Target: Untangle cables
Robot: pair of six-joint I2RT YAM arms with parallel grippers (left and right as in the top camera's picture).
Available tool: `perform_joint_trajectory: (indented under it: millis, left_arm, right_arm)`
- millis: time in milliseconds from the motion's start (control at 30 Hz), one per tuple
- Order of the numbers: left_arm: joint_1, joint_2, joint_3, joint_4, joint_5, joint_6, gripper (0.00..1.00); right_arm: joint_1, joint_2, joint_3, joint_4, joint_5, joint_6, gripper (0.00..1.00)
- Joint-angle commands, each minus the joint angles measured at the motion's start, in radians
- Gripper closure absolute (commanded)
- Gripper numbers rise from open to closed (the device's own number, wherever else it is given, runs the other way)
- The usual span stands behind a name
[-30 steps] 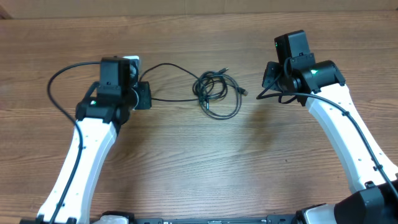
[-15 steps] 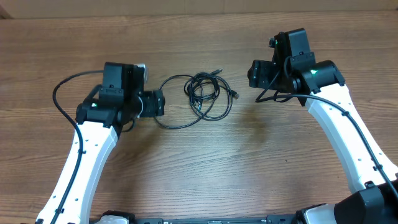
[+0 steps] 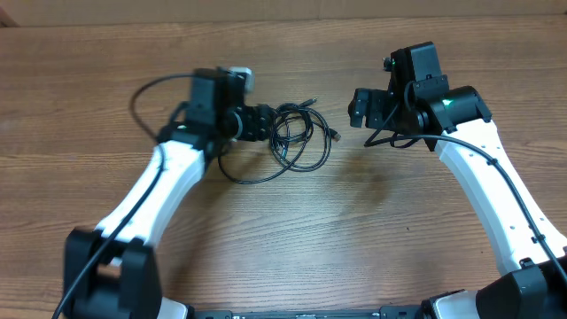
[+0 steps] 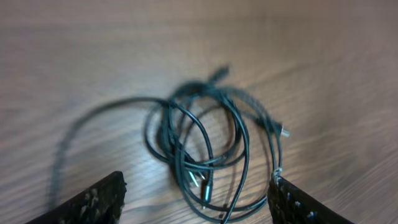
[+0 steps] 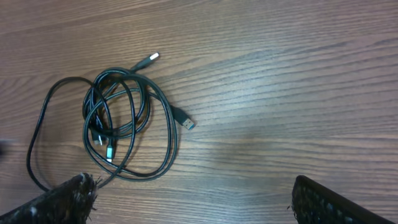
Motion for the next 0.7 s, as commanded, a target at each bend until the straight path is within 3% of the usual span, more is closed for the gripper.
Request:
perform_joint_trajectory:
  millis: [0,267,533,667]
  left_arm:
    - [-0.061,0.092,0.010,0.016,-0.028,0.043,0.27]
    - [-0.100,0.234,0.010,0.008,-0.040,0.042,0.34]
    - [-0.100,0.256,0.009,0.005,-0.116,0.042,0.36]
    - [-0.100,0.271,0.009,0.010,-0.115,0.042,0.46]
  right_arm:
    - [-0.002,-0.014,0.018,-0.010,0.002,0.000,0.02]
    - [-0.002,-0.014,0.018,-0.018,0.002,0.000,0.02]
    - [-0.002,-0.014,0.018,-0.031,0.002,0.000,0.02]
    - [-0.002,-0.014,0.018,-0.036,0.002,0.000,0.02]
